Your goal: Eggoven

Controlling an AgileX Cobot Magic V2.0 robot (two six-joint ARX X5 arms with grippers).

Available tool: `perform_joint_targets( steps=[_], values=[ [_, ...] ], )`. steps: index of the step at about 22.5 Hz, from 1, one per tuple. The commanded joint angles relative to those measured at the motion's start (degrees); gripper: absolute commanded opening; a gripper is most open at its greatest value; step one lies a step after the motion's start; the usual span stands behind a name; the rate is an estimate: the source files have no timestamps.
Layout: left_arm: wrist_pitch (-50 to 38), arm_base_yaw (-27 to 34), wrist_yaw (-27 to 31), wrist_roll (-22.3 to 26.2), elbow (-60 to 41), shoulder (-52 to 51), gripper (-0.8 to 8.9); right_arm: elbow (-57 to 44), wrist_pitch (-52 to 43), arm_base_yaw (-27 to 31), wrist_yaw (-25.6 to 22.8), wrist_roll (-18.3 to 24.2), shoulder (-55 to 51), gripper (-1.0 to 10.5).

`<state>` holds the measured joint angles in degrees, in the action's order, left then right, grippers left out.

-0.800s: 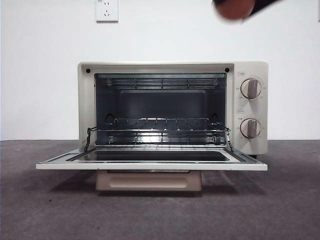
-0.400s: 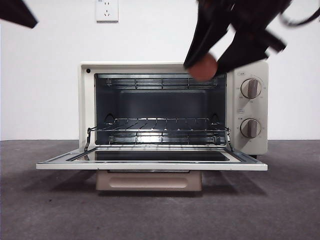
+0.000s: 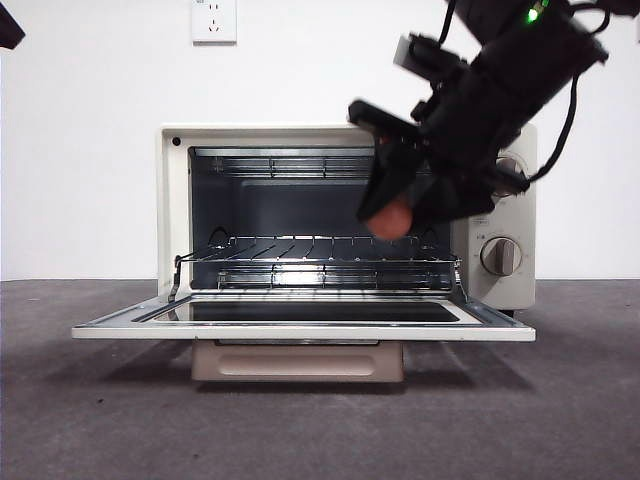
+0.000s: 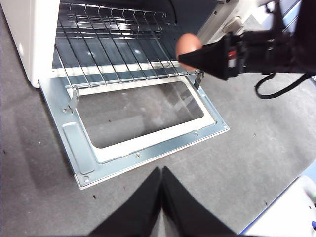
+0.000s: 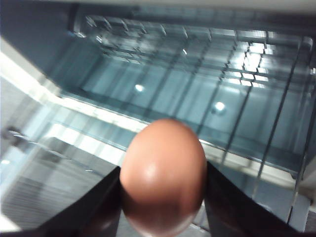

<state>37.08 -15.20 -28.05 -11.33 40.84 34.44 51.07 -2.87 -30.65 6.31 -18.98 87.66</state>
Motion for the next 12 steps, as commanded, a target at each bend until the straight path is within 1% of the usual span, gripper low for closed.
perform_joint_targets(
  steps=[1,3,6,12],
  values=[
    [-0.63,-0.07,-0.31,-0.09,0.42,0.20,0.06,0.57,-1.25,-0.09,-0.46,-0.70,2.21,0.0],
    [-0.61,-0.07,-0.28,-0.09,0.42,0.20,0.06,0.57,-1.40,0.17,-0.79,-0.39,2.67,0.0],
    [-0.63,-0.07,-0.28,-0.09,0.42,0.24,0.06,0.57,-1.29,0.22,-2.56,0.37,2.67,0.0],
    [-0.66,-0.07,-0.28,-0.09,0.42,0.24,0.06,0.57,-0.72,0.42,-2.29,0.31,2.71,0.1]
  ],
)
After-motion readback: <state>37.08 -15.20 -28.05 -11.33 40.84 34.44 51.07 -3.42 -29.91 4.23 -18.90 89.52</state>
